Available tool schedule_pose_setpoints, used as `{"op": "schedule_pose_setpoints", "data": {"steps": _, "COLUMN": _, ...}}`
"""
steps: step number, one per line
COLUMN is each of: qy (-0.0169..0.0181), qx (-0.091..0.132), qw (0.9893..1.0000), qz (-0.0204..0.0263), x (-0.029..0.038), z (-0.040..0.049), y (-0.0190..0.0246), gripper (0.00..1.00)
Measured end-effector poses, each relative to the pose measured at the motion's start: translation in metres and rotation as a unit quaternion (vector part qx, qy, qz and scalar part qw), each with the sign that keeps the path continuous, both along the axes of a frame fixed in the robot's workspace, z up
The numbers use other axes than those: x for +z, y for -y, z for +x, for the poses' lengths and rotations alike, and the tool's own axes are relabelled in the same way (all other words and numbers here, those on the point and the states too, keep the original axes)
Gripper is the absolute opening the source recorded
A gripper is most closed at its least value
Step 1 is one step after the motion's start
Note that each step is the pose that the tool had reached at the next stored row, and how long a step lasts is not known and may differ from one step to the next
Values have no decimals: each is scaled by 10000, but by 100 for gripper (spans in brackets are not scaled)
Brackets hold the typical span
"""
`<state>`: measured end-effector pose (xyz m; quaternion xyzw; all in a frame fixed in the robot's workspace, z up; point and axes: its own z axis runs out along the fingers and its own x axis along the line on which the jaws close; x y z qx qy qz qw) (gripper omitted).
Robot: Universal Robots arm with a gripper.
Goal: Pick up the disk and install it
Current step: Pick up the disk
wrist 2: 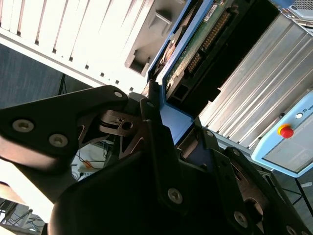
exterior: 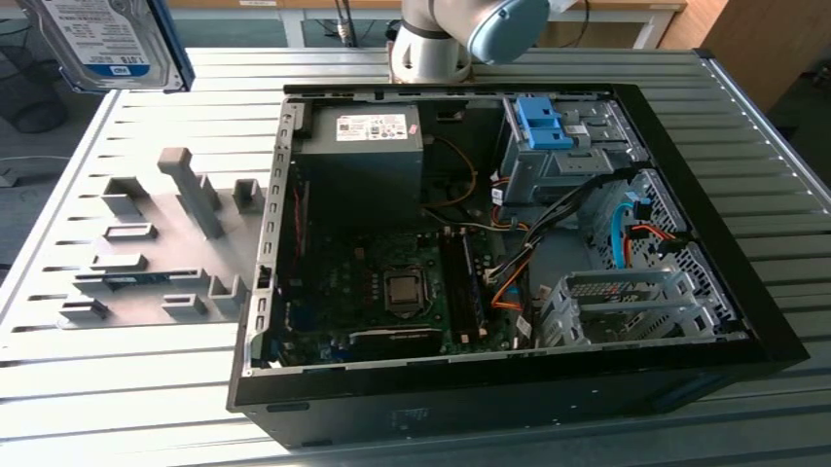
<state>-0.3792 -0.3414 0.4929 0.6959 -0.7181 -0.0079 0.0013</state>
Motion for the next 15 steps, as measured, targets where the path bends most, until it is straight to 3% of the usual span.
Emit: {"op": "schedule_pose_setpoints", "data": {"steps": 15, "qy": 0, "qx": 0, "qw": 10000, "qz": 0, "x": 0, "z": 39, "y": 0, "gripper": 36}}
